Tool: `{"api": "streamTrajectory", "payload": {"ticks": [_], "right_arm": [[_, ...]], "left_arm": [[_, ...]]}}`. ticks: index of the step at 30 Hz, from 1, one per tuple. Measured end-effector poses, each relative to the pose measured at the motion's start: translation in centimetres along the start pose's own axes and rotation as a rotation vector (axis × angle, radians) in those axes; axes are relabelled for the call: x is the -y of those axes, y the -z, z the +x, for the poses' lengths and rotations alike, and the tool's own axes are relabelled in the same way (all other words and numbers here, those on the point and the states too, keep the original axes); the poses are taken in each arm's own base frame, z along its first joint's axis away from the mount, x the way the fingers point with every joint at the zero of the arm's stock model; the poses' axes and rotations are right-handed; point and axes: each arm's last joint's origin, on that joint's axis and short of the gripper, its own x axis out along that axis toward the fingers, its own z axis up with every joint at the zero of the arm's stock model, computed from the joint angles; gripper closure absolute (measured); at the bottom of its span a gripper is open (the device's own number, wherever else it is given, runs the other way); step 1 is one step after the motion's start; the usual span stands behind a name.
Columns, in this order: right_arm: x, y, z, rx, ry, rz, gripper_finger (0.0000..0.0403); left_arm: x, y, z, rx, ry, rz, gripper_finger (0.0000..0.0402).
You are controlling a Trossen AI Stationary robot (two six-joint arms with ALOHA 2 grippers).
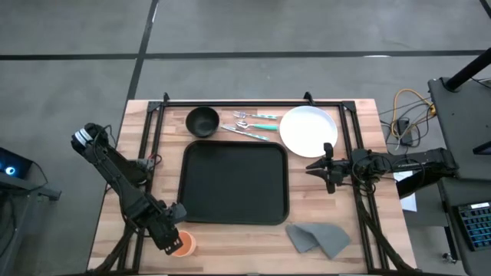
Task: Set up tray
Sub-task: Put the orange mug on the black serving tray
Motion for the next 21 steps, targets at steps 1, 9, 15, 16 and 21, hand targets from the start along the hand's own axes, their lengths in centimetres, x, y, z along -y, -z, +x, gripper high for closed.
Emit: {"api": "streamTrajectory", "payload": {"ticks": [1,9,15,16,21], "right_arm": [[0.0,0.0,0.0,0.0,0.0,0.0,0.0335],[0.0,0.0,0.0,0.0,0.0,0.0,0.0335],[0.0,0.0,0.0,0.0,0.0,0.0,0.0335],[0.0,0.0,0.0,0.0,0.0,0.0,0.0335],[0.0,0.0,0.0,0.0,0.0,0.0,0.0335]], "left_arm": [[0.0,0.0,0.0,0.0,0.001,-0.002,0.0322],[1.4,0.2,-4.1,0.044,-0.064,-0.006,0.0322],[2.9,0.0,-6.3,0.157,-0.213,0.008,0.0322],[3.3,0.0,-6.3,0.156,-0.237,0.009,0.0322],[5.2,-0.3,-5.2,0.14,-0.316,0.052,0.0322]]}}
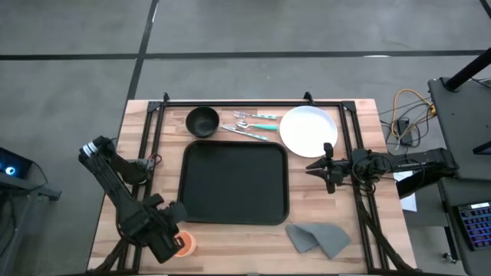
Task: Set up tray
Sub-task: Put the orange mug on the black serving tray
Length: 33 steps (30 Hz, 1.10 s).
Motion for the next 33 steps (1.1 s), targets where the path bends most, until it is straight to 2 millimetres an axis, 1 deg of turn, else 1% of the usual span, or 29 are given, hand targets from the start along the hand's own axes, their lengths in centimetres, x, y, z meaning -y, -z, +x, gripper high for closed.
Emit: {"api": "streamTrajectory", "payload": {"ticks": [4,8,17,28,33], "right_arm": [[0.0,0.0,0.0,0.0,0.0,0.0,0.0335],[0.0,0.0,0.0,0.0,0.0,0.0,0.0335],[0.0,0.0,0.0,0.0,0.0,0.0,0.0335],[0.0,0.0,0.0,0.0,0.0,0.0,0.0335],[0.0,0.0,0.0,0.0,0.0,0.0,0.0335]], "left_arm": [[1.6,-0.1,0.5,-0.003,-0.011,0.047,0.0323],[2.2,-0.2,0.9,-0.006,-0.023,0.06,0.0323],[1.8,0.1,2.4,-0.019,-0.081,0.105,0.0322],[2.4,0.1,3.9,-0.009,-0.011,0.126,0.0322],[2.0,0.3,4.8,-0.016,-0.044,0.131,0.0322]]}}
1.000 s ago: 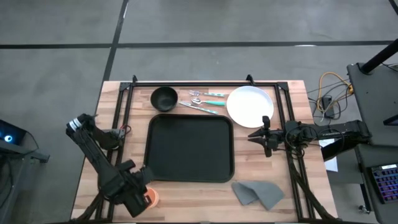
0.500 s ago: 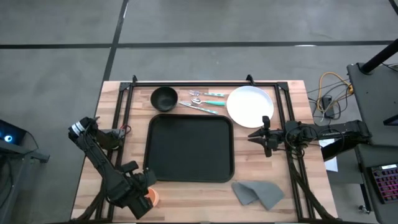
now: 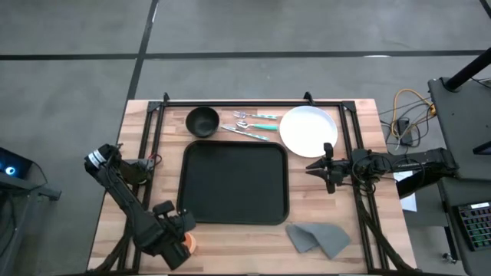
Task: Set up tray
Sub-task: Put the orange mug on the black serving tray
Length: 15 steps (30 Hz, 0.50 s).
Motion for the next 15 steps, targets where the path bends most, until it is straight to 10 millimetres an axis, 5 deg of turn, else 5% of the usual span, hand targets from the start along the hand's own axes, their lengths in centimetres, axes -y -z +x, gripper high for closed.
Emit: {"api": "streamTrajectory", "payload": {"ticks": [15], "right_arm": [[0.0,0.0,0.0,0.0,0.0,0.0,0.0335]], "left_arm": [[-0.1,0.5,2.8,-0.057,0.032,-0.001,0.0322]]}}
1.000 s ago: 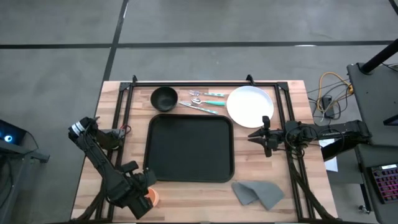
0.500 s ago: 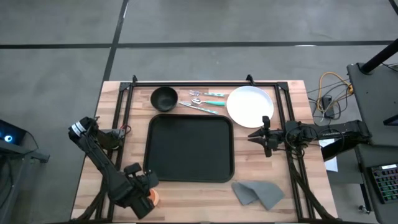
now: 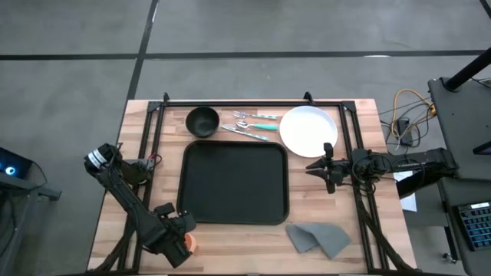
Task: Set up tray
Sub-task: Put the orange mug on the black serving tray
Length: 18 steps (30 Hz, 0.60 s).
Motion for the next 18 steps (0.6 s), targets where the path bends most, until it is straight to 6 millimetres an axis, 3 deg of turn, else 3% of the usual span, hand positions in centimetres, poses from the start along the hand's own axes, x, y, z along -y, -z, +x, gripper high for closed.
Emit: {"api": "streamTrajectory", "payload": {"ticks": [11,15,18], "right_arm": [[0.0,0.0,0.0,0.0,0.0,0.0,0.0335],[0.0,0.0,0.0,0.0,0.0,0.0,0.0335],[0.0,0.0,0.0,0.0,0.0,0.0,0.0335]], "left_arm": [[-0.1,0.1,1.9,-0.029,0.046,0.06,0.0328],[0.0,0.1,2.0,-0.042,0.07,0.081,0.0382],[-0.1,0.2,1.7,-0.042,0.08,0.084,0.0397]]}}
